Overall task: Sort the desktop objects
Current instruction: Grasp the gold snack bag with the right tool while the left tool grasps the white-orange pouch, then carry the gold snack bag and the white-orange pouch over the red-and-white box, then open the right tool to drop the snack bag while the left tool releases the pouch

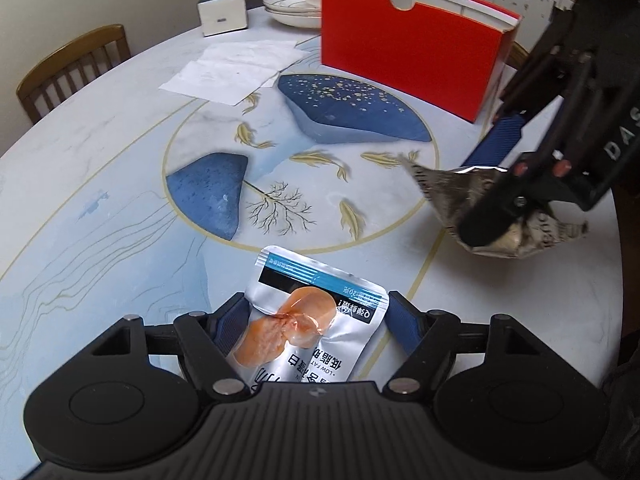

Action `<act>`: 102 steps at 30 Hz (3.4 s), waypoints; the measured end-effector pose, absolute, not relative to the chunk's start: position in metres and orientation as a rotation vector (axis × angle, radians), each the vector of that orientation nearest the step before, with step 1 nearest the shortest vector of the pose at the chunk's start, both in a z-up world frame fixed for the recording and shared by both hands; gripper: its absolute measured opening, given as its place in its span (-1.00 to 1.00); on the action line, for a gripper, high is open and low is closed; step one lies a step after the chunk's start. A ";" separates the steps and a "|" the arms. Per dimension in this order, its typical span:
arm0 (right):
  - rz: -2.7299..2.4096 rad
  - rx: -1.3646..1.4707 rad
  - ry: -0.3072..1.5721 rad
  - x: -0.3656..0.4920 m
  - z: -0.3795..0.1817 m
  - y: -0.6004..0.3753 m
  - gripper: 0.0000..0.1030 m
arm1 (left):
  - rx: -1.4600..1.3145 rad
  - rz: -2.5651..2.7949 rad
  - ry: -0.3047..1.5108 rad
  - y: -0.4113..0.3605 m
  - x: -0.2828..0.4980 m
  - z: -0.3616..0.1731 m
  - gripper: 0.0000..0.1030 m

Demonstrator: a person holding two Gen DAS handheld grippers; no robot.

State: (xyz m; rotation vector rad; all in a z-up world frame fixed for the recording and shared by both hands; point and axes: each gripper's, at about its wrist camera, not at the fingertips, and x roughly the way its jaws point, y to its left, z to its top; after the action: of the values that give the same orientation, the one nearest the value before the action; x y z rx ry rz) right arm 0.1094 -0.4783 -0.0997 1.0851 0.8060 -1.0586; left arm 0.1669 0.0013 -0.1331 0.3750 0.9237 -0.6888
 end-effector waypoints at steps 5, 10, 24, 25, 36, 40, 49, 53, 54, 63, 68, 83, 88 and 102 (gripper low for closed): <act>-1.039 1.035 0.793 0.104 -0.085 -0.465 -0.04 | 0.266 -0.641 0.951 0.005 0.164 -0.126 0.43; -1.043 0.984 0.772 0.090 -0.066 -0.453 -0.04 | 0.201 -0.595 0.951 -0.002 0.157 -0.105 0.43; -1.108 0.847 0.684 0.008 -0.009 -0.428 -0.04 | 0.175 -0.650 0.816 -0.088 0.163 -0.026 0.44; -1.120 0.839 0.678 -0.001 -0.007 -0.427 -0.04 | 0.177 -0.657 0.808 -0.096 0.166 -0.022 0.44; -1.263 0.812 0.648 -0.094 -0.004 -0.431 -0.04 | 0.252 -0.728 0.728 -0.196 0.195 0.007 0.44; -1.306 0.815 0.637 -0.122 -0.008 -0.437 -0.04 | 0.272 -0.741 0.727 -0.226 0.206 0.009 0.44; -1.419 0.835 0.636 -0.180 -0.028 -0.457 -0.04 | 0.322 -0.753 0.720 -0.286 0.237 0.005 0.44; -1.430 0.848 0.635 -0.194 -0.041 -0.468 -0.04 | 0.328 -0.760 0.731 -0.302 0.246 -0.007 0.44; -1.432 0.852 0.638 -0.196 -0.045 -0.470 -0.04 | 0.332 -0.760 0.735 -0.306 0.247 -0.010 0.44; -1.419 0.857 0.714 -0.200 -0.076 -0.486 -0.04 | 0.373 -0.780 0.782 -0.331 0.257 -0.039 0.44; -1.419 0.872 0.726 -0.204 -0.088 -0.492 -0.04 | 0.396 -0.784 0.817 -0.337 0.261 -0.054 0.44; -1.406 0.857 0.766 -0.200 -0.104 -0.495 -0.02 | 0.331 -0.736 0.940 -0.334 0.277 -0.081 0.45; -1.408 0.855 0.747 -0.202 -0.104 -0.492 0.02 | 0.309 -0.737 0.954 -0.333 0.279 -0.083 0.46; -1.400 0.845 0.671 -0.208 -0.084 -0.474 0.19 | 0.230 -0.706 0.902 -0.315 0.264 -0.068 0.47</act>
State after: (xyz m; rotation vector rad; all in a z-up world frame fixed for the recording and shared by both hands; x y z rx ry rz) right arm -0.2077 -0.4739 -0.0840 0.8448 0.6712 -1.3999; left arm 0.2643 -0.3146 -0.0684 0.2300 0.9018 -0.7055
